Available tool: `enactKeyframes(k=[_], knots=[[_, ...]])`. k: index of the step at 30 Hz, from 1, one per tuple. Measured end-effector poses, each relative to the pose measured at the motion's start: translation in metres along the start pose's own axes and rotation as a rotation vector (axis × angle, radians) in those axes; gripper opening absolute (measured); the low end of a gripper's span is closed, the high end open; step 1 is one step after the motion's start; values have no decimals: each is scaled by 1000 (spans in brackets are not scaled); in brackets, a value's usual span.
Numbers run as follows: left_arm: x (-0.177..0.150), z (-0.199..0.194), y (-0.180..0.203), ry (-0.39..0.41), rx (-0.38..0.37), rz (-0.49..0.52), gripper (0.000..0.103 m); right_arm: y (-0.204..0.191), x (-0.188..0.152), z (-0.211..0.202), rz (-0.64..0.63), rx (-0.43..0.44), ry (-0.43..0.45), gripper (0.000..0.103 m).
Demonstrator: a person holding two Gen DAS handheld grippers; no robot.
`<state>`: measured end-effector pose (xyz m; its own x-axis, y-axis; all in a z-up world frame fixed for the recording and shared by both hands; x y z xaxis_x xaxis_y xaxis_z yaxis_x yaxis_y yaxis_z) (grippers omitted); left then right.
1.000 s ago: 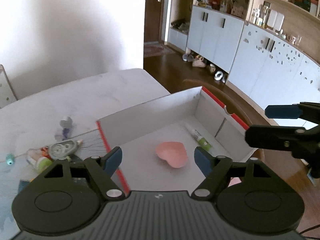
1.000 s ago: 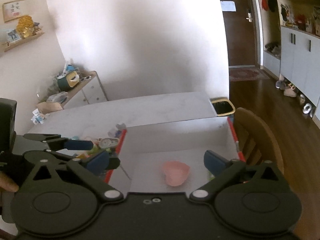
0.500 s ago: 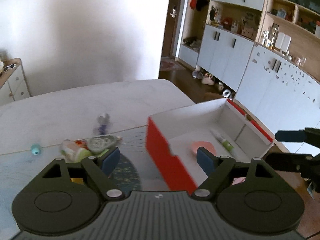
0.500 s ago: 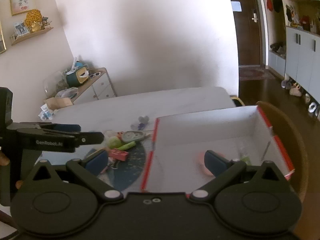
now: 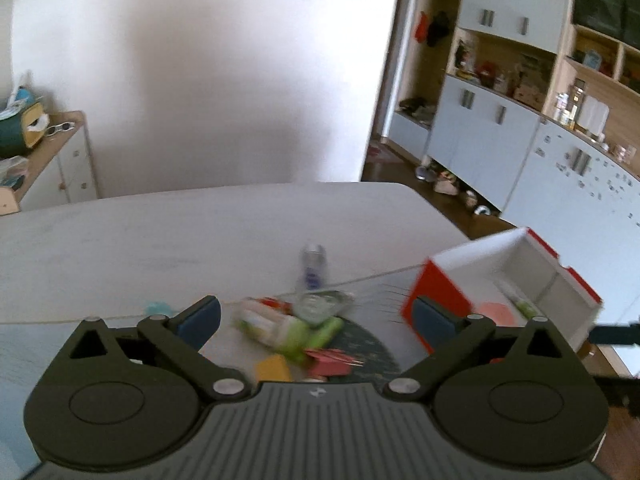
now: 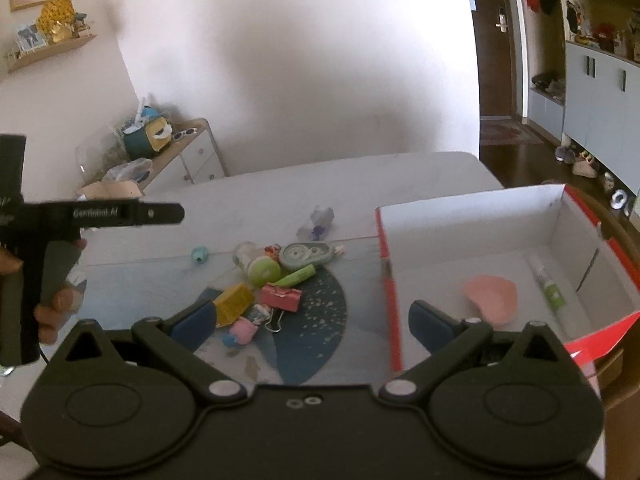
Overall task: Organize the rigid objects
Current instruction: 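Move both tools back from the box to the pile, then grasp the teal sharpener with left tool while right tool grasps the yellow box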
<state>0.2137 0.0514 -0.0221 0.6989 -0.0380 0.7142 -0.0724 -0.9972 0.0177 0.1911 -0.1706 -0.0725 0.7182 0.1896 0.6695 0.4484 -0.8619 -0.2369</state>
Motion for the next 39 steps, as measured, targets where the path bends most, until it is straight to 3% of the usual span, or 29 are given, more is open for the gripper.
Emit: enactKeyframes(k=[12, 25, 32, 39], knots=[[-3, 52, -92, -59, 98, -51, 102, -62, 4, 59, -54, -31, -75, 102], [-20, 114, -145, -130, 144, -95, 102, -115, 14, 134, -185, -55, -179, 99], [-21, 153, -161, -159, 176, -91, 102, -125, 19, 171, -208, -77, -225, 92], [-25, 175, -171, -173, 194, -116, 102, -141, 23, 199, -230, -99, -268, 76]])
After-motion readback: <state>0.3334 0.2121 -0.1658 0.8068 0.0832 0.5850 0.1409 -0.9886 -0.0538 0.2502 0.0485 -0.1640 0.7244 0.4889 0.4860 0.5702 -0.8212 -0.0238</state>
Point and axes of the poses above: each gripper's, at about its wrist camera, not at the fingertips, and z roughly the way its jaws point, y to its right, x to its top, the point moved 2 cm from there along z, roughly the way its jaws point, and after that the axes turned 7 degrees about -y, right-handed, at the moved point
